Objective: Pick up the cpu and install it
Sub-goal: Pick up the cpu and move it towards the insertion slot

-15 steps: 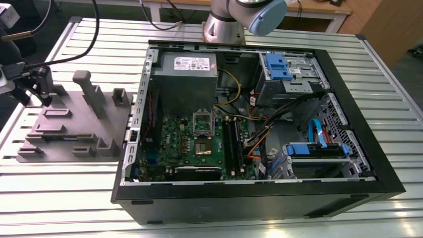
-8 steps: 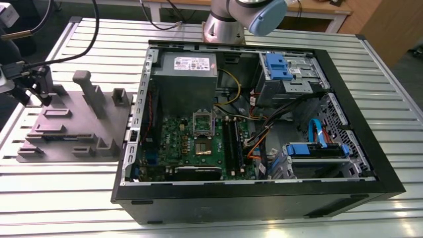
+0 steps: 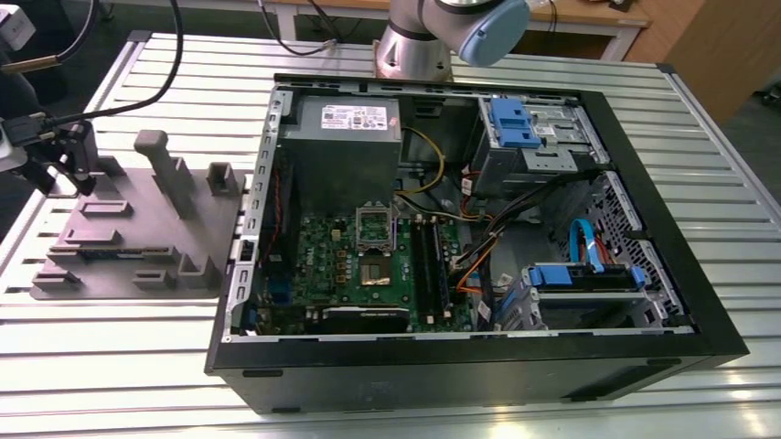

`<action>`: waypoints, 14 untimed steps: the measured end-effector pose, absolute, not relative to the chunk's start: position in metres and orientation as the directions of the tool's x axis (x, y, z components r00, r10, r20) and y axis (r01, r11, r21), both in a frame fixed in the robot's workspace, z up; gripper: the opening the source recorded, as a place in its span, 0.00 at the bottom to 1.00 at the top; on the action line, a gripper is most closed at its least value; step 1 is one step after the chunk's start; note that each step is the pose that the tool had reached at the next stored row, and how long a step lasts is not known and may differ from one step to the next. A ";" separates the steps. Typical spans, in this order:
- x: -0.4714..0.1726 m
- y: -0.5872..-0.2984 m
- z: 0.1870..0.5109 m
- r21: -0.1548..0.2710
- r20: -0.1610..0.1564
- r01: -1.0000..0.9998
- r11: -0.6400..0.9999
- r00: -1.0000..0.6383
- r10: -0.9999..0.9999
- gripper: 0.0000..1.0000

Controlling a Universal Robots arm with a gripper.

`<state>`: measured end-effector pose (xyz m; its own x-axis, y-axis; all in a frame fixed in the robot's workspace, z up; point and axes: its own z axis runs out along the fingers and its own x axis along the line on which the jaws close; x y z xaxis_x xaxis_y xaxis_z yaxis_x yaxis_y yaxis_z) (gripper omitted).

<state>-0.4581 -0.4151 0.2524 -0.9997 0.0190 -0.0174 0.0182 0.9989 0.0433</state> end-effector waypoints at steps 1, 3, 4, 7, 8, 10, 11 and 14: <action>-0.458 -0.415 0.252 0.043 -0.017 0.018 0.999 -1.000 0.019 0.47; -0.458 -0.415 0.252 0.043 -0.018 0.018 0.999 -1.000 0.019 0.47; -0.458 -0.415 0.252 0.043 -0.018 0.018 0.999 -1.000 0.019 0.47; -0.458 -0.415 0.253 0.043 -0.018 0.018 0.999 -1.000 0.019 0.47; -0.458 -0.415 0.253 0.043 -0.017 0.018 0.999 -1.000 0.019 0.47; -0.458 -0.415 0.255 0.043 -0.018 0.018 0.999 -1.000 0.019 0.47; -0.458 -0.415 0.257 0.043 -0.017 0.018 0.999 -1.000 0.019 0.47; -0.458 -0.415 0.261 0.043 -0.018 0.018 0.999 -1.000 0.019 0.47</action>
<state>-0.4579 -0.4151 0.2612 -0.9997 0.0190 -0.0175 0.0182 0.9989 0.0433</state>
